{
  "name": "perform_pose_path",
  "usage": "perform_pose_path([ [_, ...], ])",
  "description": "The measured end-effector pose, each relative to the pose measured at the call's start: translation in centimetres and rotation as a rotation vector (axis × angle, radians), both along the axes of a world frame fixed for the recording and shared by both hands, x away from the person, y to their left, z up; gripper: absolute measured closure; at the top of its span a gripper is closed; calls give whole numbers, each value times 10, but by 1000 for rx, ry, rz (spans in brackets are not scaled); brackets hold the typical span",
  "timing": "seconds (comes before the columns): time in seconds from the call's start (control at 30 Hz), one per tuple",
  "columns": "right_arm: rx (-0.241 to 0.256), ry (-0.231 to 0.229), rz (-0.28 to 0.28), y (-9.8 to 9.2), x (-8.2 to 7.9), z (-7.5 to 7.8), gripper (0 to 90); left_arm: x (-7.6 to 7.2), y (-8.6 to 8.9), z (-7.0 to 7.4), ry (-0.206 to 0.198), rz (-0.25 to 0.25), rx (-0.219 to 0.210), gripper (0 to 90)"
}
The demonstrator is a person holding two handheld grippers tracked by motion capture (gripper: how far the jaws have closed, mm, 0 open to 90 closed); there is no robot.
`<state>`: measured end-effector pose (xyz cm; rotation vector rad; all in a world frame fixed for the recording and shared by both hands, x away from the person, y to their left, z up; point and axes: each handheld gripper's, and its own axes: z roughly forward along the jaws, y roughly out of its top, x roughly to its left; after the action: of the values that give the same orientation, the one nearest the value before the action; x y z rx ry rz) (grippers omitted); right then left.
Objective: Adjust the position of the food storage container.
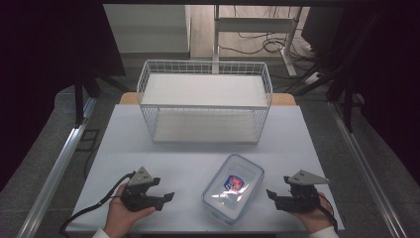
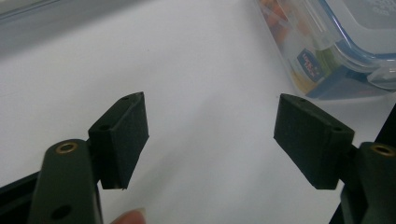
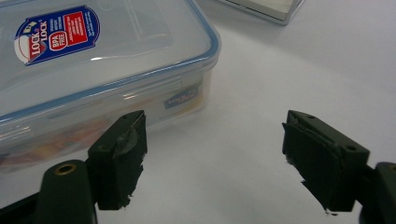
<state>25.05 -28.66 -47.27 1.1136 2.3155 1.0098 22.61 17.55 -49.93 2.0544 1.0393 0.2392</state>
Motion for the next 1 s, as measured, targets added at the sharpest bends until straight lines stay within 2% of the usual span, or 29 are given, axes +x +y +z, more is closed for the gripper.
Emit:
perform_pose_path([
  [0.17,23,11,1,-3,5,-1,254,0,2,2,-11,13,-6,255],
  [0.27,49,25,-5,-7,10,-3,271,-2,5,5,-39,27,-1,255],
  [0.37,48,28,-3,-7,9,-3,279,-1,6,5,-47,25,-2,254],
  [0.43,43,22,-1,-6,11,-1,284,-3,7,5,-60,13,28,253],
  [0.5,43,20,-1,-4,11,0,286,-4,9,5,-68,15,33,252],
  [0.57,39,21,5,-1,9,1,291,-5,11,8,-75,27,17,252],
  [0.6,37,21,5,-1,7,1,293,-5,13,11,-81,36,-12,252],
  [0.77,41,8,-8,-1,4,8,310,-5,13,10,-81,30,1,252],
  [0.9,45,17,-8,-3,3,10,326,-4,12,10,-77,34,-18,253],
  [1.0,36,21,-10,-5,3,9,340,-2,11,8,-71,32,-16,254],
])
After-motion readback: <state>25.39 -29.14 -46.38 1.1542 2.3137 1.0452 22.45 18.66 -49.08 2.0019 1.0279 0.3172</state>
